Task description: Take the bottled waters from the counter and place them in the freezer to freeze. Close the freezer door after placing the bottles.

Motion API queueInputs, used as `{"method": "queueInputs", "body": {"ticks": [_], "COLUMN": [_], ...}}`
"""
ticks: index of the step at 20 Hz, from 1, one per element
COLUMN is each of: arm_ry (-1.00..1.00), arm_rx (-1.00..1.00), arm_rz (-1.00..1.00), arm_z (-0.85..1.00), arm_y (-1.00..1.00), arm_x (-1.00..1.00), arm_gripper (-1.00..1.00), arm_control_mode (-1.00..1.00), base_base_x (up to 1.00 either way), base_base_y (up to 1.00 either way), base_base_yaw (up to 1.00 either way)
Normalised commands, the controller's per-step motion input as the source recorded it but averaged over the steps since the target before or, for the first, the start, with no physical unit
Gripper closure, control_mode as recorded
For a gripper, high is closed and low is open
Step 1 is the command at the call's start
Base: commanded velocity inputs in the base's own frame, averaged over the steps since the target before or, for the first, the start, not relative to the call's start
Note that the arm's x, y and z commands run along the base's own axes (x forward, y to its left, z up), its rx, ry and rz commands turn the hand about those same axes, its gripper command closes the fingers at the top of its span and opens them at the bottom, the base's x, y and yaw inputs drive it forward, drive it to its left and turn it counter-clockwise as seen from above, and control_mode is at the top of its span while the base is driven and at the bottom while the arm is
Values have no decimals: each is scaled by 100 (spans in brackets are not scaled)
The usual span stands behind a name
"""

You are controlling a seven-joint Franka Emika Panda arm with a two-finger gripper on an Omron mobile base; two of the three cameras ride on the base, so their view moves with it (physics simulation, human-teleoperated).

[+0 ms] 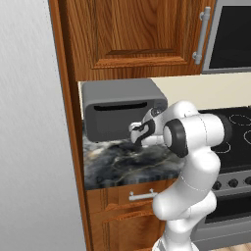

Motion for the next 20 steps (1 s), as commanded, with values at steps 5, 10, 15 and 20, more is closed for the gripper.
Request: {"method": "queueInputs", "body": {"ticks": [5,10,15,20], "arm_ry": [0,0,0,1], "arm_rx": [0,0,0,1], "arm_rz": [0,0,0,0], "arm_z": [0,0,-1,-2], "arm_y": [0,0,0,0], "arm_x": [5,7,0,-24], "arm_gripper": [100,100,100,100], "arm_control_mode": [-100,-100,-100,-100], "base_base_x": [0,0,0,0], "base_base_y": [0,0,0,0], "base_base_yaw": [0,0,0,0]}}
